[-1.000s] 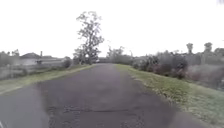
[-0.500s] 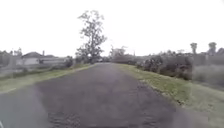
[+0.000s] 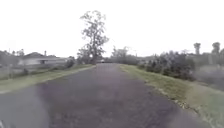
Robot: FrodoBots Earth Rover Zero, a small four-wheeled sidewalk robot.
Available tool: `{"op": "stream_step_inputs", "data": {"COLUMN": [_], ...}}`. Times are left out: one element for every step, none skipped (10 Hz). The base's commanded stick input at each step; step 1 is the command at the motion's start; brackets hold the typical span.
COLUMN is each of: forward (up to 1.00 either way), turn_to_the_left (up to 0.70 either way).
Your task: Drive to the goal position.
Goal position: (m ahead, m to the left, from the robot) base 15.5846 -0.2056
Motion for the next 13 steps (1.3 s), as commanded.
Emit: {"op": "stream_step_inputs", "data": {"forward": [0.70,0.70,0.70,0.70,0.70,0.70,0.70,0.70,0.70,0.70,0.70,0.70,0.70], "turn_to_the_left": [0.00,0.00,0.00,0.00,0.00,0.00,0.00,0.00,0.00,0.00,0.00,0.00,0.00]}}
